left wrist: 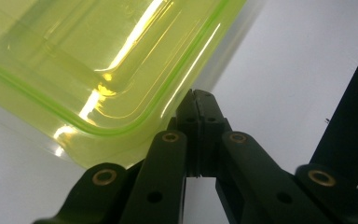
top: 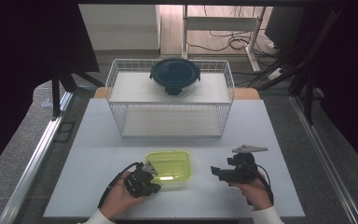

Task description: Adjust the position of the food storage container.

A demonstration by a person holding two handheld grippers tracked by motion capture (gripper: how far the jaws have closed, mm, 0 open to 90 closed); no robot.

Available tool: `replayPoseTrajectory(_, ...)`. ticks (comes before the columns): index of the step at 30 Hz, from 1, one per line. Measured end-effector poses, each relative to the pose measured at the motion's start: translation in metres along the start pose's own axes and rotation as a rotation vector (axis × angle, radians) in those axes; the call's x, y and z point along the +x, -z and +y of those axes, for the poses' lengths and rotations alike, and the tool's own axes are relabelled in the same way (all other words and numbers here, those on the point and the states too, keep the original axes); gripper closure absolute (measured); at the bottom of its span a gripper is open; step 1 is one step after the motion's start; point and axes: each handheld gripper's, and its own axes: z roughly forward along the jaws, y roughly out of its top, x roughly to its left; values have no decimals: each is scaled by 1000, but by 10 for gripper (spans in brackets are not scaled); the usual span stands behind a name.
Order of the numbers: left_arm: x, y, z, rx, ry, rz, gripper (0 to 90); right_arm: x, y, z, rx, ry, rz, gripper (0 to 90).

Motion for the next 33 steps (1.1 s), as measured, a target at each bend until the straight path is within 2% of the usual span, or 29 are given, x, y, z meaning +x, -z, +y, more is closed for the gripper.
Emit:
replayPoseTrajectory(5, -1, 0, -1, 2, -2, -2, 899, 0, 0, 0, -1, 0, 1, 192)
replayPoseTrajectory(8, -7, 7, -3, -10, -9, -14, 899, 1, 0, 0, 0, 7, 5, 193)
replayPoseTrajectory(11, -13, 19, -4, -50, -16, -27, 898, 3, 0, 0, -6, 15, 13, 192)
replayPoseTrajectory(14, -16, 34, -1, -111, -11, -11, 893, 5, -1, 0, -15, 20, 23, 192)
replayPoseTrajectory(15, -16, 40, 0, -138, -4, -1, 848, 6, 0, 0, -18, 25, 26, 192)
replayPoseTrajectory(18, -11, 56, 5, -206, 34, 43, 676, 9, 1, 1, -30, 31, 39, 191)
replayPoseTrajectory(21, -3, 67, 11, -245, 128, 38, 449, 11, 2, 3, -43, 46, 54, 190)
replayPoseTrajectory(23, 2, 71, 13, -271, 178, 37, 343, 13, 3, 3, -55, 47, 60, 183)
replayPoseTrajectory(27, 10, 74, 13, -292, 239, 72, 273, 12, 6, 4, -80, 31, 69, 184)
replayPoseTrajectory(31, 21, 76, 6, -345, 307, 59, 256, 10, 9, 5, -94, 2, 82, 204)
replayPoseTrajectory(33, 27, 74, 0, -349, 342, 62, 257, 10, 11, 6, -101, -8, 93, 209)
